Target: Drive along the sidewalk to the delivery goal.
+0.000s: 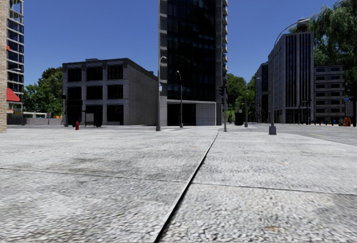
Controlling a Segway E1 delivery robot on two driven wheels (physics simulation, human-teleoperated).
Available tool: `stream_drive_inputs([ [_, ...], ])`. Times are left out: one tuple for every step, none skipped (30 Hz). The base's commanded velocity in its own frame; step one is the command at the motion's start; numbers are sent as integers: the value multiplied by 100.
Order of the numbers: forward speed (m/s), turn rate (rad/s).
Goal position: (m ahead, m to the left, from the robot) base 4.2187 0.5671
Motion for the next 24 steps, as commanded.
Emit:
stream_drive_inputs([
  [200,0],
  [200,0],
  [200,0],
  [200,0],
  [200,0],
  [200,0],
  [200,0],
  [200,0],
  [200,1],
  [200,1],
  [200,9],
  [200,15],
  [200,27],
  [200,33],
  [200,33],
  [200,34],
  [200,34],
  [200,34],
  [200,34],
  [200,34],
  [200,34],
  [200,34],
  [200,34],
  [200,34],
])
